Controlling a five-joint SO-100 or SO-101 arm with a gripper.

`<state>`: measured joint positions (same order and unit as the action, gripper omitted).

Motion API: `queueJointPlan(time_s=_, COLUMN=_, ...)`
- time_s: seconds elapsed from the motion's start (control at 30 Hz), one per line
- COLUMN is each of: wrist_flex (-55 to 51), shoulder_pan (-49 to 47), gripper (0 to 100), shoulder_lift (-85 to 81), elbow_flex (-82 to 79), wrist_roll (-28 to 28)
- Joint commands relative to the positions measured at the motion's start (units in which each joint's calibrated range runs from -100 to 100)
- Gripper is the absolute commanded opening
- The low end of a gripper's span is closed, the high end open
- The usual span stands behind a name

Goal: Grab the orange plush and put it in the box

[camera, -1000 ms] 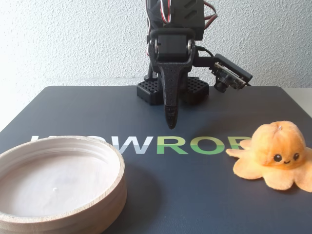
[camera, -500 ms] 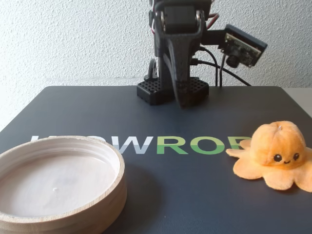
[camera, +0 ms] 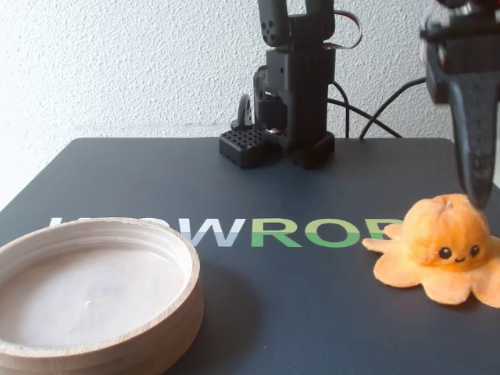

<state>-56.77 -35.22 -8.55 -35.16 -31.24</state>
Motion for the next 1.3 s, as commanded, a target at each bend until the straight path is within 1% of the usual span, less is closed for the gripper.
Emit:
queueJointPlan(time_s=0.0, wrist_flex=6.62, shoulder_pan=-2.17, gripper=43, shoulder_lift=1.97, elbow_flex=-3.92, wrist_roll=-2.93)
queueJointPlan(time_s=0.07, wrist_flex=12.01, shoulder_pan=-1.79, gripper=43, shoulder_lift=2.56, elbow_flex=-8.9, wrist_roll=-3.04)
queueJointPlan(time_s=0.13, wrist_flex=14.01, shoulder_pan=-0.6, gripper=42, shoulder_lift=1.89, elbow_flex=-12.71, wrist_roll=-3.04)
queueJointPlan(time_s=0.17, wrist_flex=13.75, shoulder_pan=-0.08, gripper=38, shoulder_lift=1.89, elbow_flex=-13.16, wrist_roll=-3.09)
queueJointPlan(time_s=0.2, wrist_flex=13.58, shoulder_pan=1.12, gripper=28, shoulder_lift=1.89, elbow_flex=-12.98, wrist_roll=-2.93)
queueJointPlan(time_s=0.27, wrist_flex=13.84, shoulder_pan=5.53, gripper=1, shoulder_lift=1.8, elbow_flex=-12.35, wrist_roll=-2.41)
queueJointPlan(time_s=0.37, wrist_flex=15.49, shoulder_pan=6.87, gripper=3, shoulder_lift=-2.24, elbow_flex=-12.62, wrist_roll=1.47)
queueJointPlan(time_s=0.4, wrist_flex=15.49, shoulder_pan=8.96, gripper=3, shoulder_lift=-4.52, elbow_flex=-12.35, wrist_roll=4.62)
queueJointPlan(time_s=0.43, wrist_flex=15.92, shoulder_pan=10.91, gripper=3, shoulder_lift=-7.39, elbow_flex=-12.35, wrist_roll=9.03)
queueJointPlan(time_s=0.5, wrist_flex=16.1, shoulder_pan=16.44, gripper=3, shoulder_lift=-14.05, elbow_flex=-12.35, wrist_roll=19.52)
queueJointPlan(time_s=0.57, wrist_flex=16.19, shoulder_pan=23.91, gripper=3, shoulder_lift=-21.13, elbow_flex=-12.35, wrist_roll=30.95)
queueJointPlan(time_s=0.63, wrist_flex=16.19, shoulder_pan=31.45, gripper=3, shoulder_lift=-25.01, elbow_flex=-12.71, wrist_roll=39.08)
queueJointPlan(time_s=0.67, wrist_flex=16.19, shoulder_pan=35.04, gripper=3, shoulder_lift=-25.09, elbow_flex=-12.8, wrist_roll=42.39)
queueJointPlan(time_s=0.73, wrist_flex=22.1, shoulder_pan=40.12, gripper=3, shoulder_lift=-24.17, elbow_flex=-13.16, wrist_roll=46.95)
queueJointPlan(time_s=0.83, wrist_flex=32.89, shoulder_pan=45.72, gripper=3, shoulder_lift=-18.26, elbow_flex=-13.07, wrist_roll=50.31)
queueJointPlan(time_s=0.93, wrist_flex=33.5, shoulder_pan=47.37, gripper=4, shoulder_lift=-15.14, elbow_flex=-11.62, wrist_roll=50.1)
queueJointPlan(time_s=1.0, wrist_flex=30.45, shoulder_pan=47.29, gripper=4, shoulder_lift=-15.23, elbow_flex=-10.53, wrist_roll=50.04)
queueJointPlan(time_s=1.03, wrist_flex=27.32, shoulder_pan=47.22, gripper=9, shoulder_lift=-15.23, elbow_flex=-9.08, wrist_roll=49.89)
queueJointPlan(time_s=1.07, wrist_flex=24.28, shoulder_pan=47.14, gripper=17, shoulder_lift=-15.23, elbow_flex=-7.81, wrist_roll=49.89)
queueJointPlan(time_s=1.13, wrist_flex=22.28, shoulder_pan=47.22, gripper=34, shoulder_lift=-15.14, elbow_flex=-7.72, wrist_roll=49.89)
queueJointPlan(time_s=1.17, wrist_flex=22.19, shoulder_pan=47.29, gripper=40, shoulder_lift=-15.06, elbow_flex=-7.9, wrist_roll=49.83)
queueJointPlan(time_s=1.23, wrist_flex=22.19, shoulder_pan=47.44, gripper=46, shoulder_lift=-14.72, elbow_flex=-7.9, wrist_roll=49.83)
queueJointPlan(time_s=1.27, wrist_flex=22.01, shoulder_pan=47.44, gripper=47, shoulder_lift=-14.55, elbow_flex=-7.9, wrist_roll=49.83)
